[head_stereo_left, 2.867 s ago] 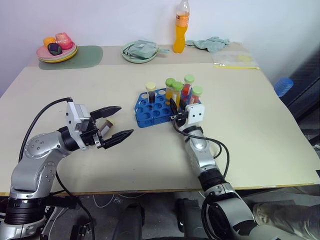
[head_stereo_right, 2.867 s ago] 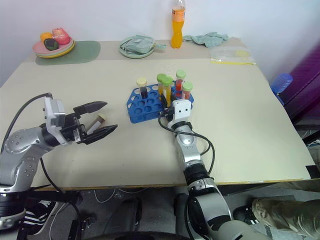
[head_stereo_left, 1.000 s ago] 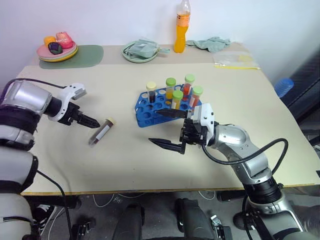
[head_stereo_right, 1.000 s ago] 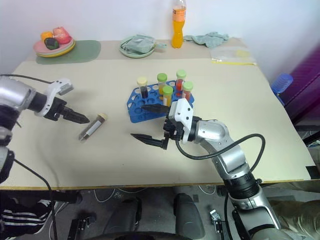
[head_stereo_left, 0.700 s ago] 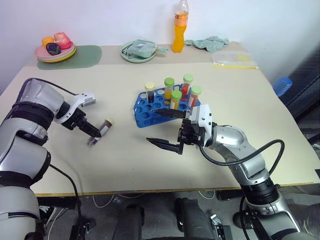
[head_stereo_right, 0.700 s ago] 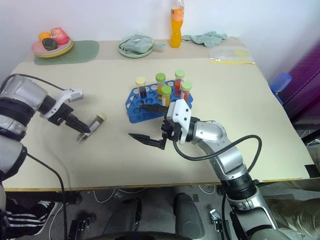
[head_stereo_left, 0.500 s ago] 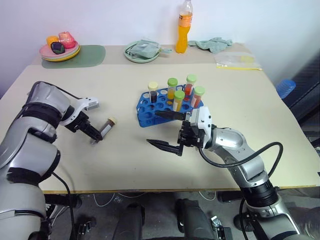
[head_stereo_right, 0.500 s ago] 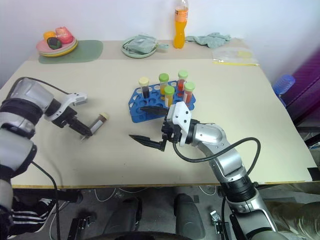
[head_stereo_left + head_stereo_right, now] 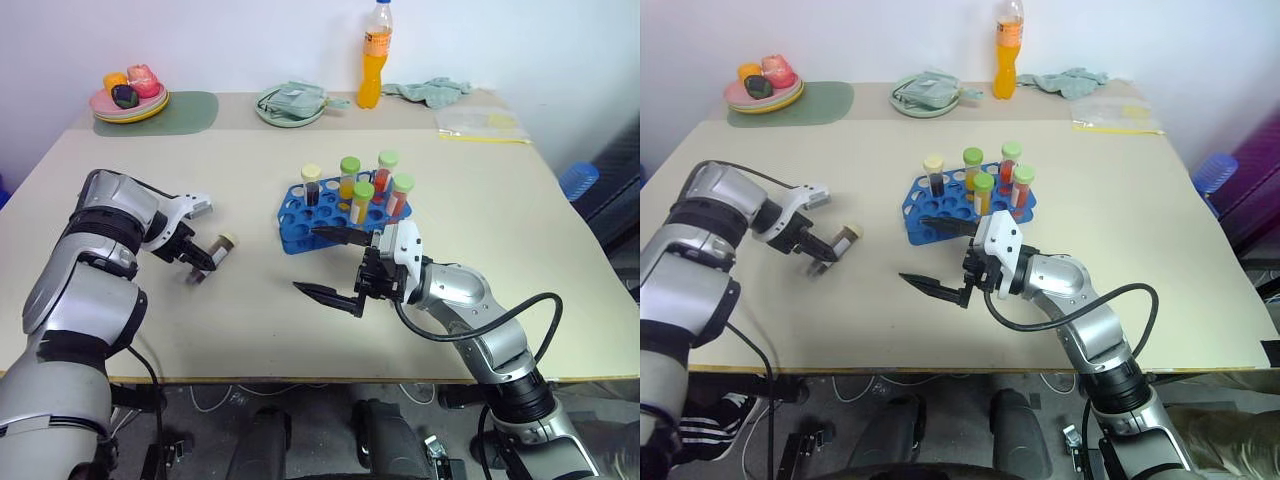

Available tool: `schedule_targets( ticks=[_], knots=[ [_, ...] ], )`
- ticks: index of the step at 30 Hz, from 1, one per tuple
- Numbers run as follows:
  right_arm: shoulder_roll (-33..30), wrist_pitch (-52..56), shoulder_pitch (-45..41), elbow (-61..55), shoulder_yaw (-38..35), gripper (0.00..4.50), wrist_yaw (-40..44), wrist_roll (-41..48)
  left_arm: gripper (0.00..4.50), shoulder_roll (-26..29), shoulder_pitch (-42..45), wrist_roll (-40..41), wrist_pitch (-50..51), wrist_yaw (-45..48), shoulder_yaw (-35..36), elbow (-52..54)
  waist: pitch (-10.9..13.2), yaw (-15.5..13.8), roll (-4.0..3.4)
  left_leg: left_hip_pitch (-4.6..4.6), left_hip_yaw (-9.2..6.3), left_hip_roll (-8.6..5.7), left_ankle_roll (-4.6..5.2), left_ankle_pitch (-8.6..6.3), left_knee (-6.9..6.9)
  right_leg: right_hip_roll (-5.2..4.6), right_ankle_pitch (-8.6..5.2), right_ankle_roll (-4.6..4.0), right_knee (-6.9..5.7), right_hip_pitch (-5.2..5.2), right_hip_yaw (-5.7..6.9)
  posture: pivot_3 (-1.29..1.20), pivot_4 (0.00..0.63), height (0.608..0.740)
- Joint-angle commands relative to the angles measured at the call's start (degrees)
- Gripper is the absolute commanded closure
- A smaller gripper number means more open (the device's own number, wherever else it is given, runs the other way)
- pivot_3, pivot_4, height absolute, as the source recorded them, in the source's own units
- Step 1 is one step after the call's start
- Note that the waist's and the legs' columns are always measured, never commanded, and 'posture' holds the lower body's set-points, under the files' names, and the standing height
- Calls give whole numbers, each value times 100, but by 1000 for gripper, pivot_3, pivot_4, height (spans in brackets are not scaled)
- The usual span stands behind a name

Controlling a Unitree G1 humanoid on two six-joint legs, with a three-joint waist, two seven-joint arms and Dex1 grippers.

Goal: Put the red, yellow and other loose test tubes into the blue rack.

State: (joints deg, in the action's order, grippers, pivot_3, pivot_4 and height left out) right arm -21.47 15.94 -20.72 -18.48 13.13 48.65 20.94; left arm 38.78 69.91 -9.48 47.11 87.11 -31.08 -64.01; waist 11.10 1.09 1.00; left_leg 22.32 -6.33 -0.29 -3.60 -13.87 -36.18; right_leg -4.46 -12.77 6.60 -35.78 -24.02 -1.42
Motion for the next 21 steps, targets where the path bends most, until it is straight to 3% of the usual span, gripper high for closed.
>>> schedule_targets(
  ticks=[1, 6, 9, 12, 14, 16, 21],
  knots=[
    [34, -125, -37, -185, -33, 0, -11, 15, 3746, 4, -79, -53, 67, 118, 125, 120, 1, 6, 1, 0, 0, 0, 0, 0, 0, 0, 0, 0, 0, 0, 0, 0, 150, 740],
    [40, -137, -98, -139, -16, 0, -21, -37, 3746, 253, -54, 41, 189, 81, 382, 322, 7, 15, 12, 1, 0, 0, 0, 0, 0, 0, 0, 0, -1, -2, 0, 0, 150, 740],
    [19, -99, -72, -194, -59, 0, -35, -29, 3746, 487, -179, 249, 117, -579, 980, 813, 11, 38, 19, 8, -2, 1, 0, 0, -1, 1, 0, -1, -8, -13, 0, 0, 150, 740],
    [-63, -40, -10, -252, -152, 0, -56, 2, 3746, 772, -1213, 865, -751, -1371, 2230, 2685, 13, 109, 20, 7, -2, 2, -1, 0, 4, -3, 5, -10, -18, -21, -1, 0, 150, 740],
    [-153, 16, 19, -304, -230, 0, -36, 60, 3746, 339, -1942, 1640, -746, -2031, 3488, 3941, 12, 116, 19, 8, -2, 2, -2, 1, 6, -7, 9, -18, -20, -23, -2, 0, 150, 740],
    [-320, 203, 58, -398, -386, 0, 28, 250, 3746, -146, -2734, 2267, -1000, -2381, 4269, 5127, 10, 63, 20, 10, -4, 0, -6, 3, 3, -17, 10, -19, -23, -24, -1, 0, 150, 740],
    [-760, 682, 113, -586, -813, 0, 163, 703, 3746, -1012, -4165, 2710, -2378, -3031, 4748, 6792, 9, 7, 21, 6, 3, -3, -12, 6, -2, -16, 12, -21, -20, -22, -3, 0, 150, 740]
  ],
)
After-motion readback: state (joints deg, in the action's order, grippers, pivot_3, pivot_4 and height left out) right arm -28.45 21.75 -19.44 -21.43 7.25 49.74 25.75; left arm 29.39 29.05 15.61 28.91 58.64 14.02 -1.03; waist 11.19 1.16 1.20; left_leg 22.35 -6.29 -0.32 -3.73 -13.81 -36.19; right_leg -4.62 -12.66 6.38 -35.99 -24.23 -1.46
